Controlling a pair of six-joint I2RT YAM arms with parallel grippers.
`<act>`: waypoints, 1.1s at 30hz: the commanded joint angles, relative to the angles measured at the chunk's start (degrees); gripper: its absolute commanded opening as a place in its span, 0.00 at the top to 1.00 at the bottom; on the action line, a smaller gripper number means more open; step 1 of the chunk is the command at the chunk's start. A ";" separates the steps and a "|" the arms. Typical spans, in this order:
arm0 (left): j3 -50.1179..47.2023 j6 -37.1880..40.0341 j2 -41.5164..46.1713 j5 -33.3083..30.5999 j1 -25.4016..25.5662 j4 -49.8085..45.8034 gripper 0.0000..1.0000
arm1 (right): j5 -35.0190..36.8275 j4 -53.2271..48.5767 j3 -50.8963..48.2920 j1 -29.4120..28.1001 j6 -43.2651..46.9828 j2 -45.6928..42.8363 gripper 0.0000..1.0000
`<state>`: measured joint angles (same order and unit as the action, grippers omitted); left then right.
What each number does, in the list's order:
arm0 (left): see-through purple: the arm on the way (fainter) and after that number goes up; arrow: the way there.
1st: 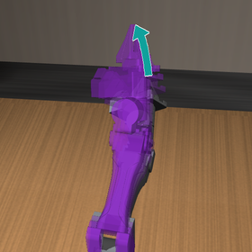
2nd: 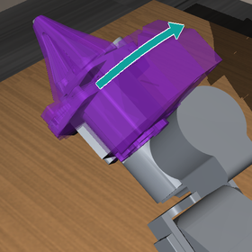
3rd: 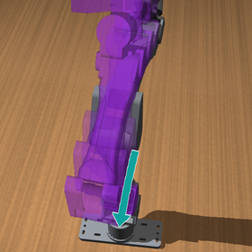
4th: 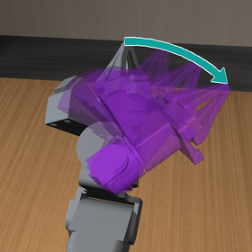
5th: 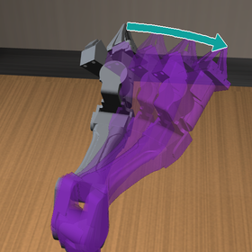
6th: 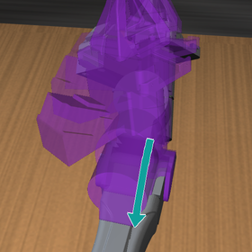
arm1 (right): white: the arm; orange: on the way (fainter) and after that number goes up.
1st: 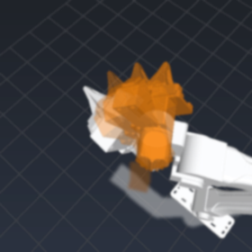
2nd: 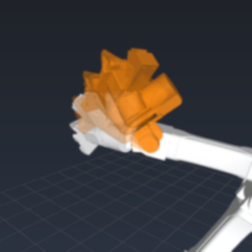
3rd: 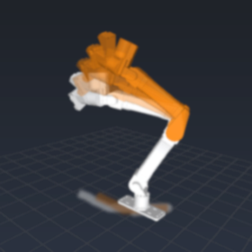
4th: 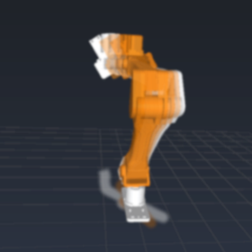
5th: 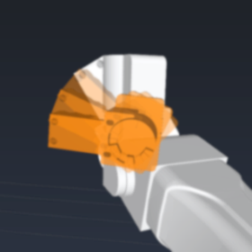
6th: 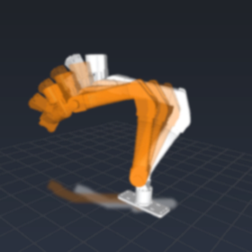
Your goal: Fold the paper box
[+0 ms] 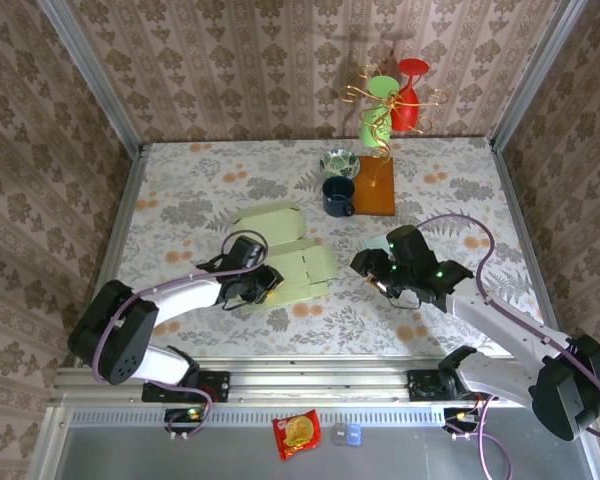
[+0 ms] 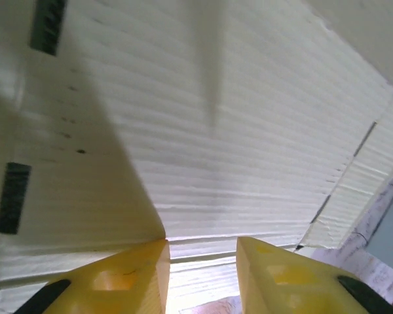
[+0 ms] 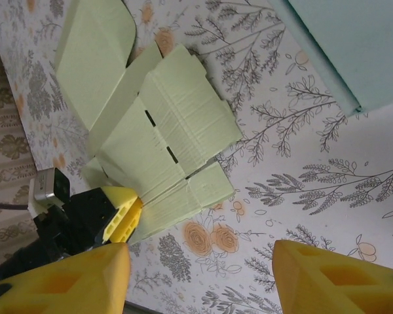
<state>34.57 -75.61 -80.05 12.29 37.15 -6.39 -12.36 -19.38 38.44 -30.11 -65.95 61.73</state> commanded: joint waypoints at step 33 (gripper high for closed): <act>-25.69 -28.41 35.76 -24.16 -0.85 3.08 0.57 | -8.38 17.38 -0.38 -2.85 -3.36 4.80 0.36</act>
<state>9.50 -101.14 -43.18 -10.83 36.67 -6.59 -20.01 -1.69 36.56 -32.58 -70.11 65.76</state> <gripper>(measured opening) 0.434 0.637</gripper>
